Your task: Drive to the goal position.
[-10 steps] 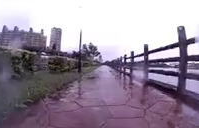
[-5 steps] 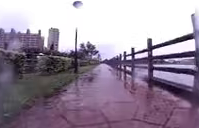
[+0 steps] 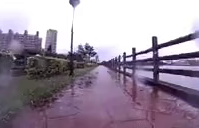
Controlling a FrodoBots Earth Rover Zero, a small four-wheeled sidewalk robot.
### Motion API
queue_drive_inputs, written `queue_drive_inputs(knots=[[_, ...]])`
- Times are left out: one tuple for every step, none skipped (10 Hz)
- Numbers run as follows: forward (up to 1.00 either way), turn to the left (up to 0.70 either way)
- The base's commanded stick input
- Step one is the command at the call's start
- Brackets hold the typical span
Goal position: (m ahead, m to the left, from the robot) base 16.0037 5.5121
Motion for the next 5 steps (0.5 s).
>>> queue_drive_inputs(knots=[[1.00, 0.00], [1.00, 0.00], [1.00, 0.00], [1.00, 0.00], [1.00, 0.00]])
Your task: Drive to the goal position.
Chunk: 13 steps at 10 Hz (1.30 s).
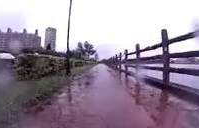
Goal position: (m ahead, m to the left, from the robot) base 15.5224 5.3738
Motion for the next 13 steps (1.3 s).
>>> queue_drive_inputs(knots=[[1.00, 0.00], [1.00, 0.00], [1.00, 0.00], [1.00, 0.00], [1.00, 0.00], [1.00, 0.00], [1.00, 0.00], [1.00, 0.00], [1.00, 0.00], [1.00, 0.00], [1.00, 0.00], [1.00, 0.00], [1.00, 0.00]])
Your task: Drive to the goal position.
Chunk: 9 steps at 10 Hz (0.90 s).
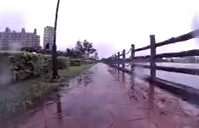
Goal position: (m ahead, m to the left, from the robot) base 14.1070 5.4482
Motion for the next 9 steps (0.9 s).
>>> queue_drive_inputs(knots=[[1.00, 0.00], [1.00, 0.00], [1.00, 0.00], [1.00, 0.00], [1.00, 0.00], [1.00, 0.00], [1.00, 0.00], [1.00, 0.00], [1.00, 0.00]])
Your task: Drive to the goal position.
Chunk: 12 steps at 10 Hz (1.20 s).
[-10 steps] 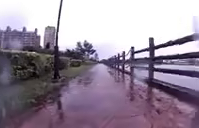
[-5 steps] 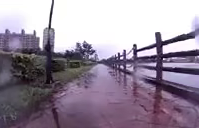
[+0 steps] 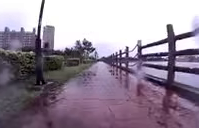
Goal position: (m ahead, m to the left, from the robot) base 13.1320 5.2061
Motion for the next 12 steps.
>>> queue_drive_inputs(knots=[[1.00, 0.00], [1.00, 0.00], [1.00, 0.00], [1.00, 0.00], [1.00, 0.00], [1.00, 0.00], [1.00, 0.00], [1.00, 0.00], [1.00, 0.00], [1.00, 0.00], [1.00, 0.07], [1.00, 0.21]])
